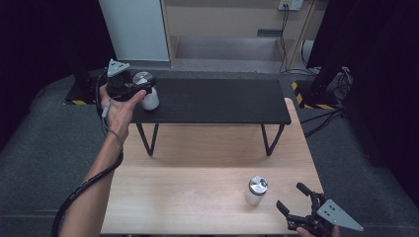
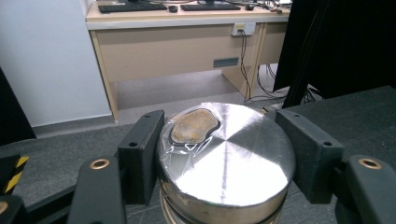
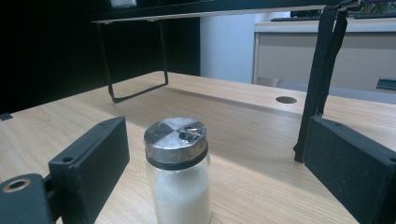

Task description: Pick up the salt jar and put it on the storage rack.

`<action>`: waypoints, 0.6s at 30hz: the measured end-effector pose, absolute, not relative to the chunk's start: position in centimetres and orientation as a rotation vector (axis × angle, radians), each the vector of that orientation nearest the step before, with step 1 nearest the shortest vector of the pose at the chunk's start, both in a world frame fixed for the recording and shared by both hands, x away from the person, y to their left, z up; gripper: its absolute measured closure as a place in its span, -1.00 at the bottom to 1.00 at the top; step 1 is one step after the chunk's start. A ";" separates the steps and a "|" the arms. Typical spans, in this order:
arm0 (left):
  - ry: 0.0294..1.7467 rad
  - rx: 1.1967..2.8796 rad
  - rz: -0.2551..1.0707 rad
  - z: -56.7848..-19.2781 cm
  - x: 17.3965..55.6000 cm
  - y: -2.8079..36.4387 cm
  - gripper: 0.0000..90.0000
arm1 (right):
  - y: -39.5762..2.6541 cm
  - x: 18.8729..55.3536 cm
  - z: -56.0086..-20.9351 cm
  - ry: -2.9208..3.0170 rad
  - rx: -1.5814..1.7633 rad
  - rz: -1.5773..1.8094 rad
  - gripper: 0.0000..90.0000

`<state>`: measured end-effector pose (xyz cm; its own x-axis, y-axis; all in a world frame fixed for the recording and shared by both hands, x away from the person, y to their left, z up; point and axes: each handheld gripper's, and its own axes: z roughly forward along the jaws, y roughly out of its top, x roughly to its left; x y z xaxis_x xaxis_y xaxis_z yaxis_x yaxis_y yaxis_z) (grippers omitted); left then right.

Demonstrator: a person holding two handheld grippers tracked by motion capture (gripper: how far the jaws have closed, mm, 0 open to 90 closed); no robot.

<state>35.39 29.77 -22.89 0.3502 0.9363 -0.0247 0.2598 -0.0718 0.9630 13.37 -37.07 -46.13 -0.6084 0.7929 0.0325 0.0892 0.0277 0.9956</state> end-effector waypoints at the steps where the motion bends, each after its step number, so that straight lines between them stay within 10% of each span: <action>1: 1.110 1.569 0.812 -23.0 35.4 29.8 -0.24 | -37.1 13.4 -46.1 1.753 0.899 1.632 -0.84; 15: 1.105 1.565 0.784 -24.2 36.1 30.1 -0.25 | -37.1 13.4 -46.1 1.759 0.899 1.633 -0.84; 18: 1.116 1.594 0.737 -23.6 36.6 30.4 -0.58 | -37.1 13.4 -46.1 1.761 0.896 1.633 -0.84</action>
